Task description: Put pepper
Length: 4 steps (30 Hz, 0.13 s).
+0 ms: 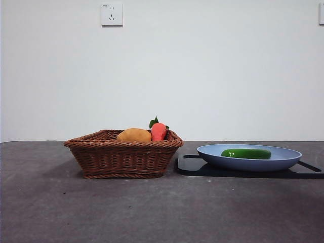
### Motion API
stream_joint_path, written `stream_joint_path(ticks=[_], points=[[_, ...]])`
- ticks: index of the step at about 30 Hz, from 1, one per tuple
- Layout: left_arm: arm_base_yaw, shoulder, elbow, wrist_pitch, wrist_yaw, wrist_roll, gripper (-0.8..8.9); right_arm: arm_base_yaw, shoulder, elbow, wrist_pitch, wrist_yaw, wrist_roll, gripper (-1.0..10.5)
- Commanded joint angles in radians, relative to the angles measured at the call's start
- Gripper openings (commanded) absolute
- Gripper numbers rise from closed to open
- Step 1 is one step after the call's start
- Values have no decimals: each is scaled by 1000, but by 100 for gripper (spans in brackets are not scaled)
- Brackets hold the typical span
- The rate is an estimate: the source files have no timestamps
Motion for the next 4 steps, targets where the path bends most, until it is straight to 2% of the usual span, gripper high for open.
stream_joint_path(ticks=[1, 4], points=[[3, -5, -10, 10, 2, -10, 8, 2, -4, -6, -8, 2, 22, 11], [3, -5, -10, 10, 2, -10, 8, 2, -4, -6, -7, 3, 21, 11]])
